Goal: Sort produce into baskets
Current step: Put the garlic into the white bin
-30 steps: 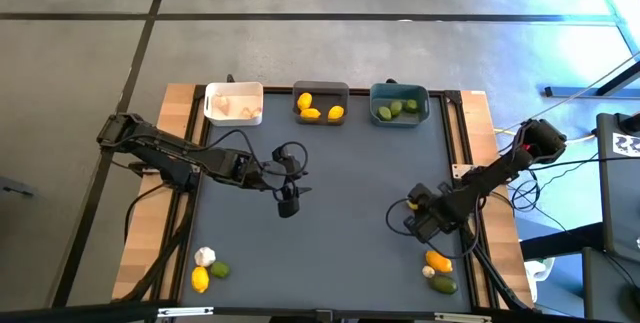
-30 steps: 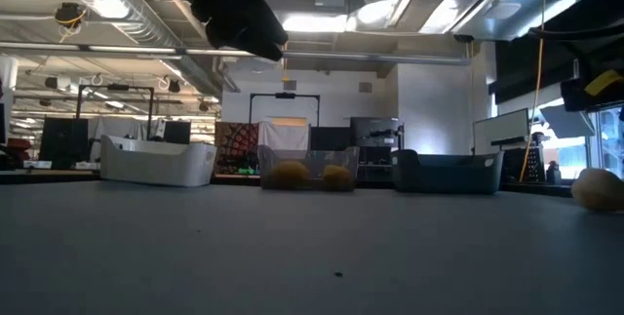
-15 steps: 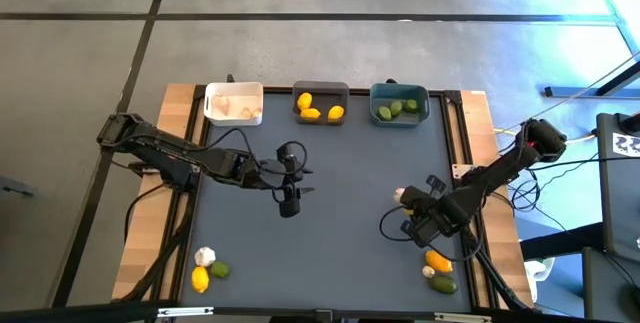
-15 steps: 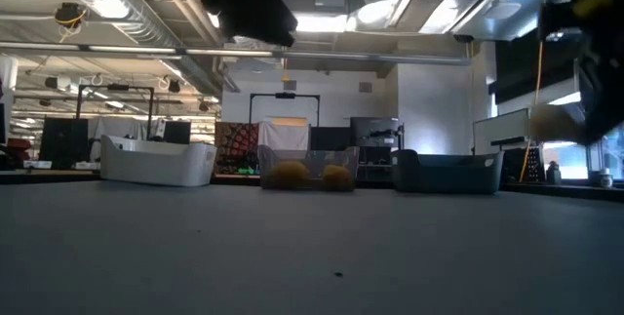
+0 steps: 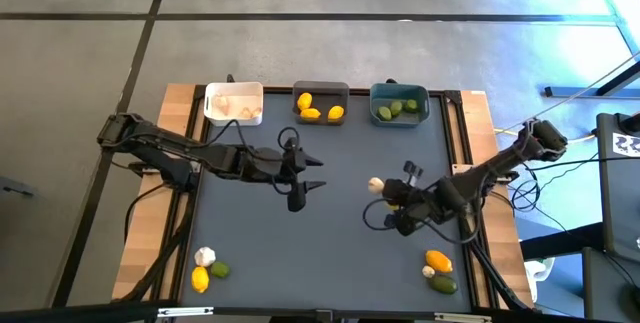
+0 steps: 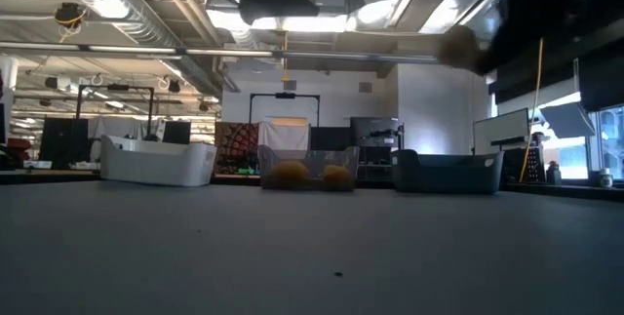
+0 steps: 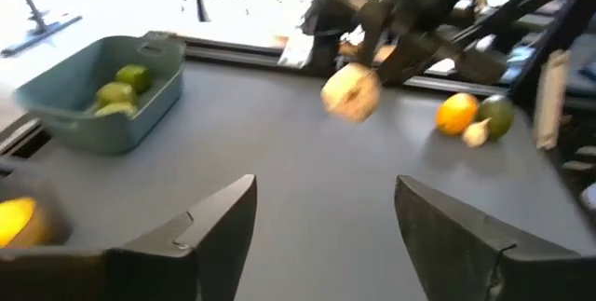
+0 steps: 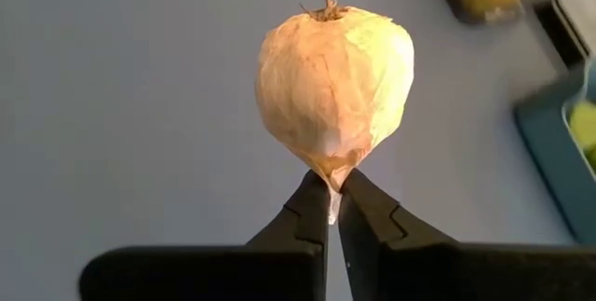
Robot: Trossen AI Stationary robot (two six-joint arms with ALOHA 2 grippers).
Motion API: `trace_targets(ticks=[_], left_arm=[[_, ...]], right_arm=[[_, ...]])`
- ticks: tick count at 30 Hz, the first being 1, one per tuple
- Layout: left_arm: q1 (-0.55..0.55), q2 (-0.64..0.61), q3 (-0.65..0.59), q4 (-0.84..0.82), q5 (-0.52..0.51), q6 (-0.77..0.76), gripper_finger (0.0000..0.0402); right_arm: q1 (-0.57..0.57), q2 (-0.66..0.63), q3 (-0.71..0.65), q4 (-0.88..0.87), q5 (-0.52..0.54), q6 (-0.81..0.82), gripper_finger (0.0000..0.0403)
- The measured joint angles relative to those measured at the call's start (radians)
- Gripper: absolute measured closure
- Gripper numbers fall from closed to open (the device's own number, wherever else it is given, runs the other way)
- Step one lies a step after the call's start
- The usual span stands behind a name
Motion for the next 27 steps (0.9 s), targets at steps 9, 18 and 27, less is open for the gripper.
trace_targets(ticks=[9,18,27], left_arm=[[0.029,0.109,0.001,0.190,0.028,0.007,0.0117],[0.037,0.182,0.001,0.346,0.052,0.047,0.0121],[0.035,0.190,0.001,0.396,0.059,0.071,0.0121]], right_arm=[[-0.099,0.000,0.001,0.245,-0.005,-0.250,0.0387],[-0.153,0.000,0.001,0.387,-0.029,-0.369,0.0386],[-0.165,0.000,0.001,0.530,-0.030,-0.482,0.0386]])
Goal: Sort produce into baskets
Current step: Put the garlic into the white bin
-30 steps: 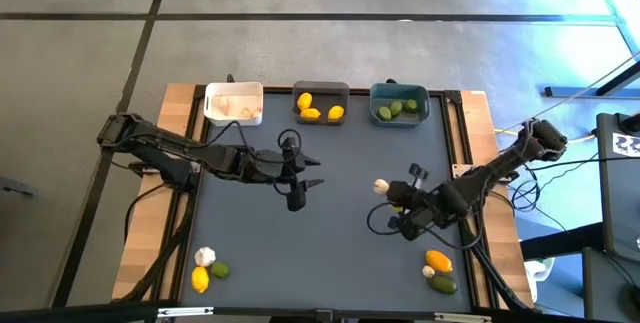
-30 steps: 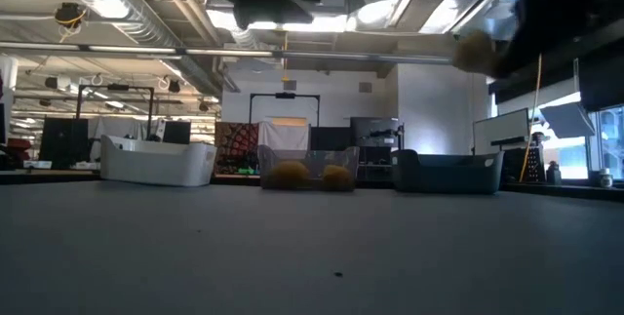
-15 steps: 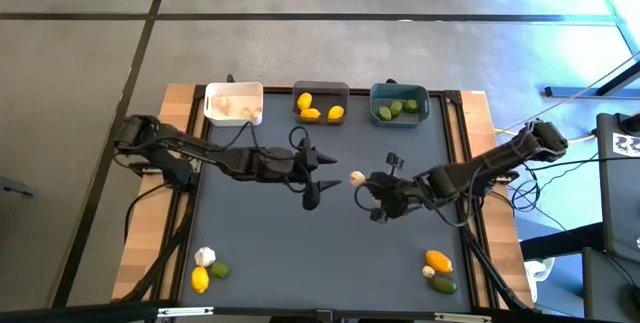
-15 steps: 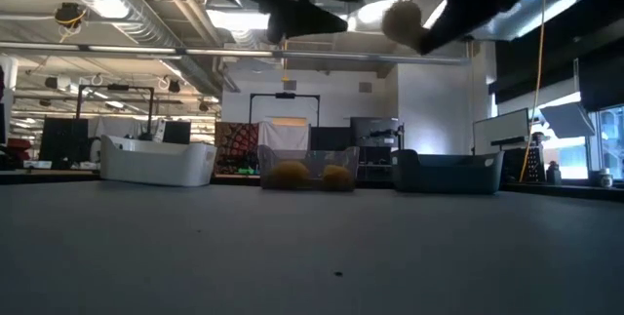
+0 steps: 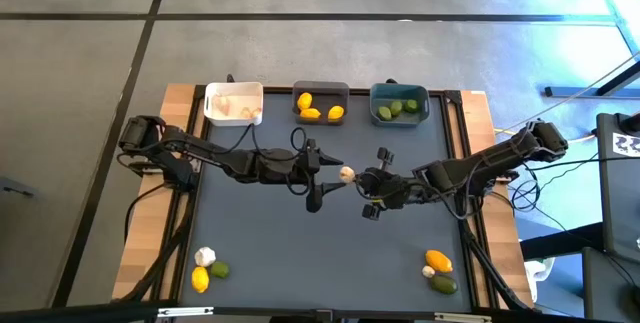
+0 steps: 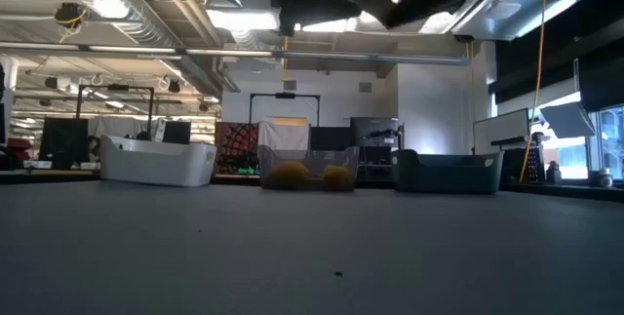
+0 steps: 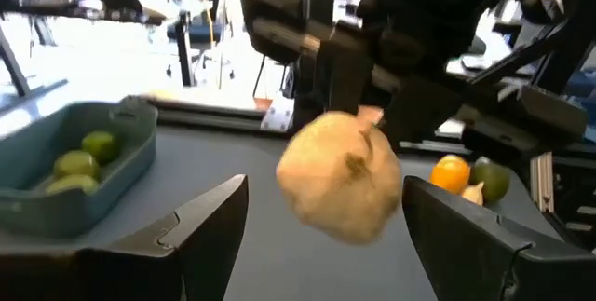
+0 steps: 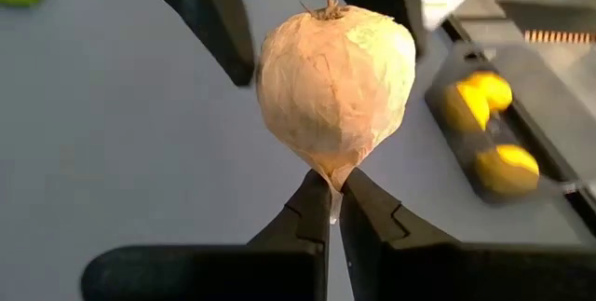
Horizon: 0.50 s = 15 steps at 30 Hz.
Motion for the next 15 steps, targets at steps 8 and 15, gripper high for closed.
trace_targets(ticks=[8,15], left_arm=[[-0.003,0.000,0.000,0.050,0.002,0.066,0.0126],[-0.005,0.000,0.000,0.053,0.001,0.083,0.0199]], right_arm=[[-0.009,0.000,0.000,0.089,0.001,-0.060,0.0386],[-0.013,0.000,0.000,0.099,0.001,-0.056,0.0386]])
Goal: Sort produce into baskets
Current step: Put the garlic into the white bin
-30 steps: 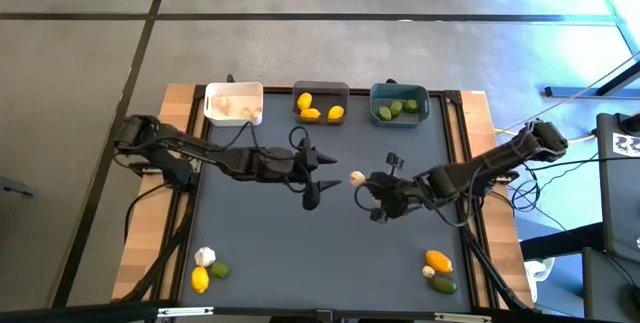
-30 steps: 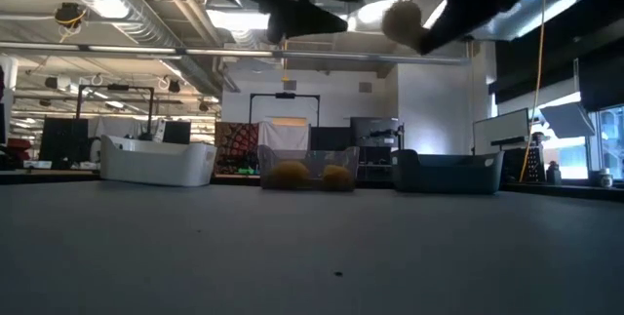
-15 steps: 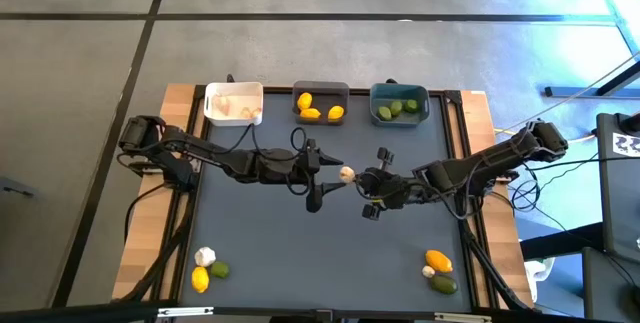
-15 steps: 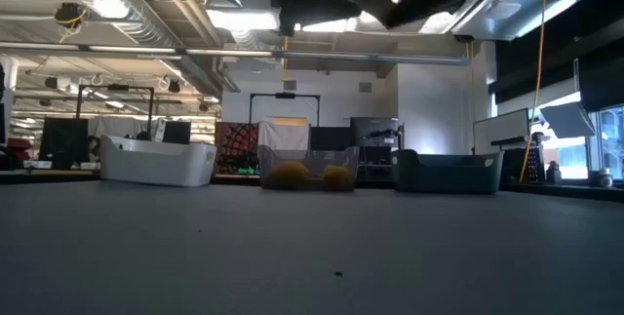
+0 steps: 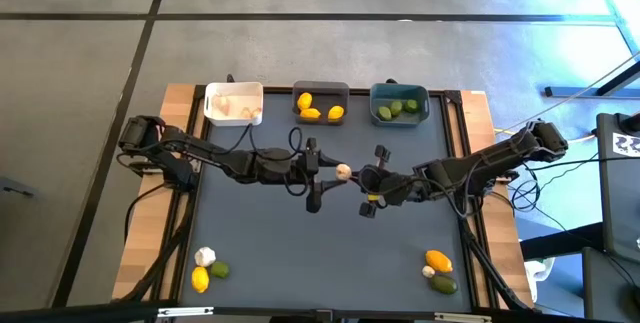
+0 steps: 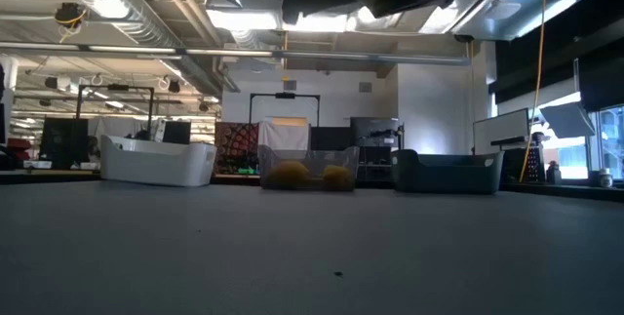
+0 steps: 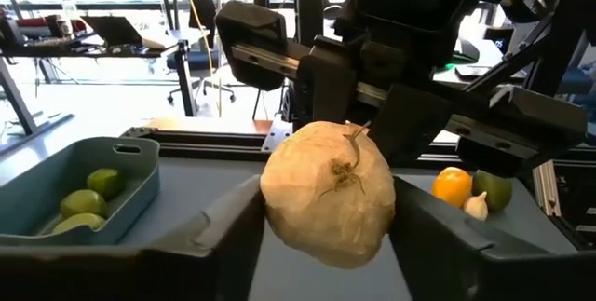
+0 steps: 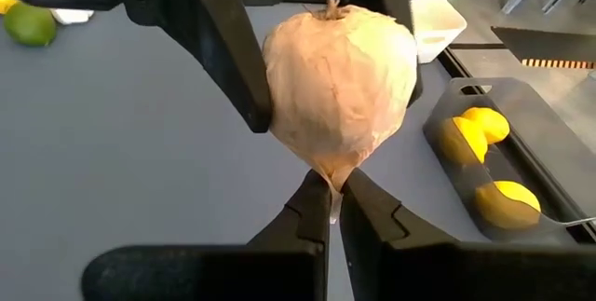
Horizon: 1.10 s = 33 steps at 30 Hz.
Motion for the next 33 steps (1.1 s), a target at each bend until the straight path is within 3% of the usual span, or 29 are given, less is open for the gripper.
trace_targets(ticks=[6,13,18,24,33], left_arm=[[-0.001,-0.002,0.000,0.003,0.000,0.025,0.0255],[0.000,-0.005,0.000,-0.009,-0.003,0.036,0.0244],[0.001,-0.035,0.001,-0.038,-0.004,0.023,0.0244],[0.000,-0.050,-0.001,-0.173,-0.016,-0.019,0.0242],[0.000,-0.054,-0.001,-0.399,-0.105,-0.090,0.0240]], right_arm=[[-0.012,0.000,-0.001,0.023,-0.018,0.032,0.0369],[-0.009,-0.020,0.000,-0.021,-0.043,0.045,0.0277],[-0.010,-0.076,0.001,-0.191,-0.162,0.144,0.0236],[-0.010,-0.073,-0.020,-0.459,-0.211,0.323,0.0224],[-0.011,-0.070,-0.223,-0.469,-0.205,0.463,0.0224]])
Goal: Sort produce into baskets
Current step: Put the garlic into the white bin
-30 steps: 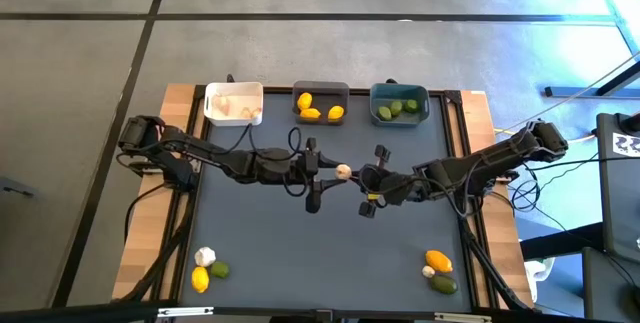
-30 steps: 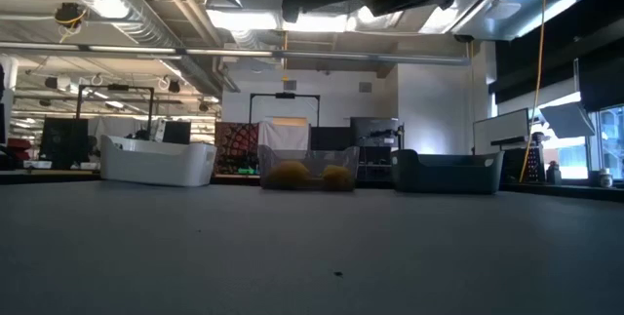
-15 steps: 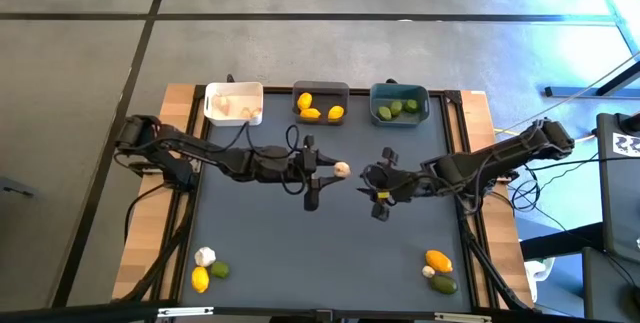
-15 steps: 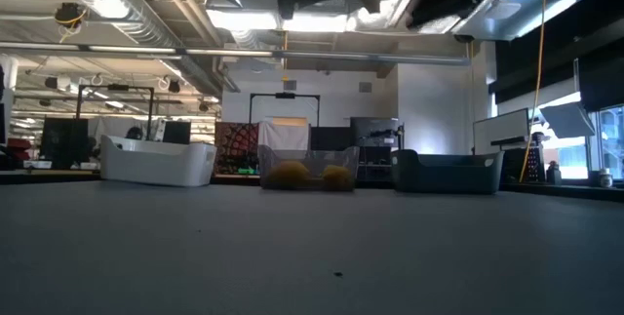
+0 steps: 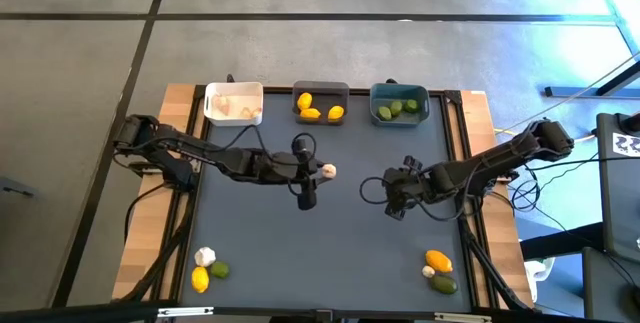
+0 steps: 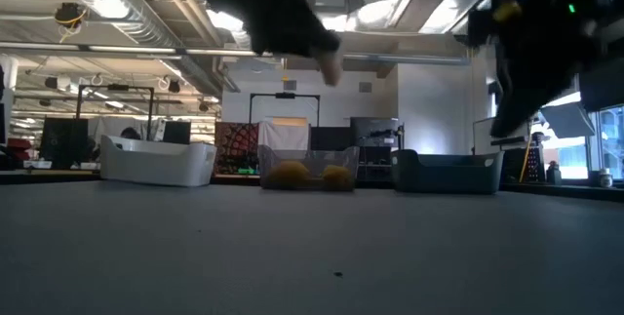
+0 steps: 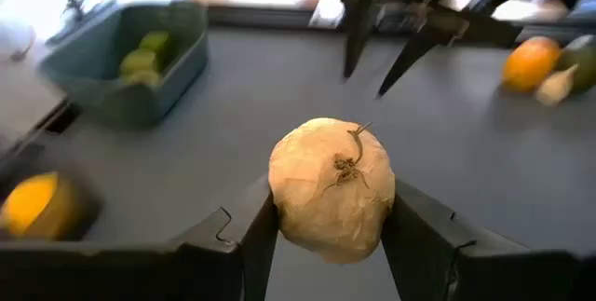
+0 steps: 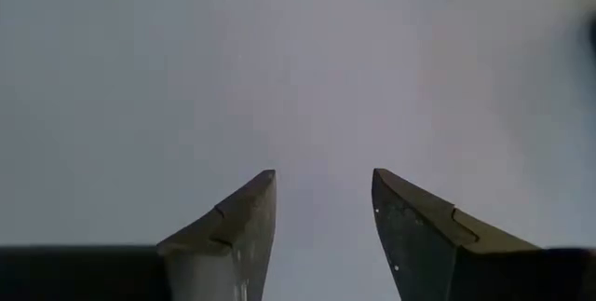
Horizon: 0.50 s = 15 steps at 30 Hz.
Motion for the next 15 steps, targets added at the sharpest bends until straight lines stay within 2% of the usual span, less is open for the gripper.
trace_targets(ticks=[6,11,15], left_arm=[[0.013,-0.030,0.000,-0.165,-0.036,-0.067,0.0240],[0.039,-0.096,0.001,-0.346,-0.038,-0.153,0.0240],[0.067,-0.154,0.001,-0.490,-0.045,-0.207,0.0240]], right_arm=[[0.000,0.000,-0.118,0.058,-0.049,0.085,0.0223],[-0.025,0.000,-0.180,0.122,-0.156,0.109,0.0223],[-0.048,0.000,-0.207,0.146,-0.170,0.115,0.0223]])
